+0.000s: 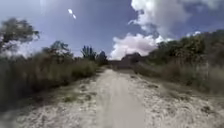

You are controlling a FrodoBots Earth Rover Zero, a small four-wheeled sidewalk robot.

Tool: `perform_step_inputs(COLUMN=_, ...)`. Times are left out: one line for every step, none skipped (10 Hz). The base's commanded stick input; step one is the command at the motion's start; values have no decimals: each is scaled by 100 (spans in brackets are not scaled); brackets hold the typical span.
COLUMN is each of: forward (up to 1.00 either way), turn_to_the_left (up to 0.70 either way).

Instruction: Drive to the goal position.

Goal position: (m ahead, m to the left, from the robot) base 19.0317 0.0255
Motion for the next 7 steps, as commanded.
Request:
perform_step_inputs(forward=85, turn_to_the_left=0)
perform_step_inputs(forward=85, turn_to_the_left=0)
perform_step_inputs(forward=85, turn_to_the_left=0)
perform_step_inputs(forward=85, turn_to_the_left=0)
perform_step_inputs(forward=85, turn_to_the_left=0)
perform_step_inputs(forward=85, turn_to_the_left=0)
perform_step_inputs(forward=85, turn_to_the_left=0)
